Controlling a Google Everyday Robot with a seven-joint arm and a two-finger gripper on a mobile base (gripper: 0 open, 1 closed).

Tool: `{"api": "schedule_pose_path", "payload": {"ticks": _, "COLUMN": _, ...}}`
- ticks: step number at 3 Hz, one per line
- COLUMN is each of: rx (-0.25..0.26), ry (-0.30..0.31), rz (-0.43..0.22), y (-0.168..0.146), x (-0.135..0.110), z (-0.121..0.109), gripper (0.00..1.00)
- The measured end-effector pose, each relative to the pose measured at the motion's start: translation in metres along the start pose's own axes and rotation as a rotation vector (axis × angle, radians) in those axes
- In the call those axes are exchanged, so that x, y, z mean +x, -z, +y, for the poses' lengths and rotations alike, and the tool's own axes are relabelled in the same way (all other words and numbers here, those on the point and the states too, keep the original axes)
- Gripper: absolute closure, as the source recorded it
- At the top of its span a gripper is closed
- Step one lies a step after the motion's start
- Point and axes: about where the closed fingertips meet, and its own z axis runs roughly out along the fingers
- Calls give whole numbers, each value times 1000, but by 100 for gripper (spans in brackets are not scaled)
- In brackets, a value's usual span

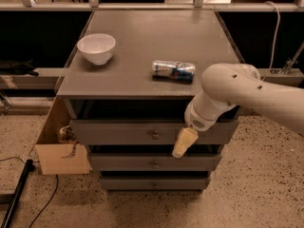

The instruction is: Open top drawer

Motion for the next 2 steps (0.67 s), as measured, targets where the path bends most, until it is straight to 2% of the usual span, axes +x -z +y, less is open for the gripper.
{"api": "schedule_pose_path", "payload": {"ticks": 1, "rx": -25, "ry": -31, "rz": 6, "y": -27, "x": 11, "z": 2, "gripper": 0}}
{"api": "schedule_pose_path", "payload": {"ticks": 2, "rx": -18, "ry": -11, "rz": 20, "y": -56, "x": 3, "z": -4, "gripper": 0}}
